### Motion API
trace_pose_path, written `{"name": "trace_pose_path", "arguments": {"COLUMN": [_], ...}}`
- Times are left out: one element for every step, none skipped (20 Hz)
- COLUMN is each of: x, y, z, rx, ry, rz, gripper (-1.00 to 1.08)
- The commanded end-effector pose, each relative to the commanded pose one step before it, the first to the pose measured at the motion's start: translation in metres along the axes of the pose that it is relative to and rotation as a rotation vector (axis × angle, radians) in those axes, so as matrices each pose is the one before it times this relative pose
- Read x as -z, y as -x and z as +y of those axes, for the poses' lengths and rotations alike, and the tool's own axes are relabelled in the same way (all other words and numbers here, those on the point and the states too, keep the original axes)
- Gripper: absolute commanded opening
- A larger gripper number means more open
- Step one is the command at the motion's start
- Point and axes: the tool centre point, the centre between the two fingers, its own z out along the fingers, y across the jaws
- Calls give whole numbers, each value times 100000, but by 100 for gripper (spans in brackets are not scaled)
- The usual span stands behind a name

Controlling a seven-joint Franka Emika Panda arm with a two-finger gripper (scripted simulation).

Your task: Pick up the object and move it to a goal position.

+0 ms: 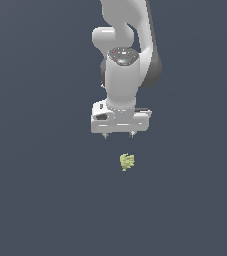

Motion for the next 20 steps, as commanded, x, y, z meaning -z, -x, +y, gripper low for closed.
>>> {"name": "trace_pose_path", "arguments": {"x": [0,-45,-159,-244,-336,-395,-319,-217,-120,-19,20,32,-24,-82,-123,-164,-197,-227,-260,-295], "y": [0,38,104,175,246,300,259,199,130,54,-23,-57,-64,-74,-89,-111,-139,-170,-198,-222], "z": [1,-1,11,15,24,35,36,34,29,18,3,-24,-31,-50,-67,-81,-104,-130,-147,-169], "rx": [0,-41,-140,-220,-301,-349,-276,-181,-90,-5,25,12,-61,-116,-172,-232,-277,-317,-370,-415], "ry": [0,32,101,164,235,293,255,192,122,40,-16,-50,-40,-24,-24,-29,-39,-53,-67,-77], "rz": [0,-128,-419,-663,-920,-1102,-917,-660,-398,-113,62,146,65,-16,-56,-85,-88,-80,-81,-87], "gripper": [100,100,100,100,100,100,100,100,100,100,100,100,100,100,100,100,100,100,100,100]}}
